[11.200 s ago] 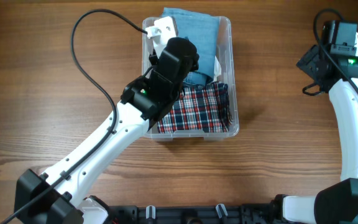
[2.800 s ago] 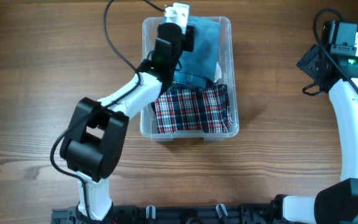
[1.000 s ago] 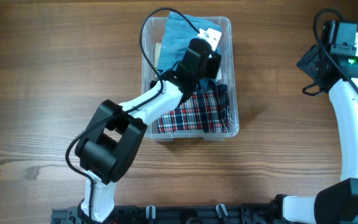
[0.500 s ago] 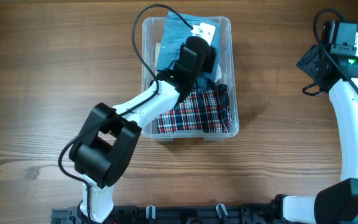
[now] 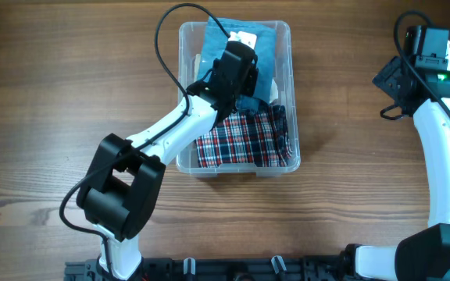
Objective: Pack container
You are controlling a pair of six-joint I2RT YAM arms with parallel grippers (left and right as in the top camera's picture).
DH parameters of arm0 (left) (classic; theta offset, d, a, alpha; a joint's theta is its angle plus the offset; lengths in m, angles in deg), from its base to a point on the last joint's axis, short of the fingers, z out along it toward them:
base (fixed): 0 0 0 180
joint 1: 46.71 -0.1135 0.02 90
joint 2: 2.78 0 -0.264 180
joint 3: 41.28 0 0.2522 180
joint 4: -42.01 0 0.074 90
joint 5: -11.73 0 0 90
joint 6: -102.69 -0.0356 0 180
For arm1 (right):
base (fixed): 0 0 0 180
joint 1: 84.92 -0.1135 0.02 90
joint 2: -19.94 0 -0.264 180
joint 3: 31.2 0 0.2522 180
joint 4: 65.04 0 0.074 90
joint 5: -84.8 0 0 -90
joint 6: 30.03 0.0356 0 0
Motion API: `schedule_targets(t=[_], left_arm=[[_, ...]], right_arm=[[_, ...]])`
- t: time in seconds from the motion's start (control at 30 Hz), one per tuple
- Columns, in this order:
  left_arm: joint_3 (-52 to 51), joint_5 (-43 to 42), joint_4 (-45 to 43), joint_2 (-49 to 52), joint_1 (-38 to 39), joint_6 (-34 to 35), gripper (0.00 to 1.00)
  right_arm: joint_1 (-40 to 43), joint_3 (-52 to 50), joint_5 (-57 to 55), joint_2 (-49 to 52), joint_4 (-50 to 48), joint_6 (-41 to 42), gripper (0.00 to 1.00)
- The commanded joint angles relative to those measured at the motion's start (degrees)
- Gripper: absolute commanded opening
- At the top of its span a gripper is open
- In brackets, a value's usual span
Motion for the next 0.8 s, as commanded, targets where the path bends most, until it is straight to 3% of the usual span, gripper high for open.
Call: schedule_targets(t=[0.0,0.3,0.47,0.67,0.77], left_arm=[[-2.47,-1.38,3.23,4.42,-0.46,2.71,0.15],[-2.47,-1.33,-4.68,-0.94,-0.46,2.67,0.24],[-2.47,-1.33,-3.13,-9.73,-0.46,2.67,0.34],[-2.47,-1.31,3.76,-18.53,-0.48,2.67,0.69],[-2.47,-1.33,8.48,-22.29,-0.48,2.67,0.98]], right_arm=[[0.26,-0.59,-0.74,0.48,-0.11,0.22,1.00],[0.28,-0.59,-0.76,0.48,-0.11,0.20,1.00],[0.28,-0.59,-0.74,0.48,-0.13,0.20,1.00],[0.26,-0.59,-0.76,0.48,-0.13,0.22,1.00],[0.28,-0.59,-0.74,0.48,-0.11,0.22,1.00]])
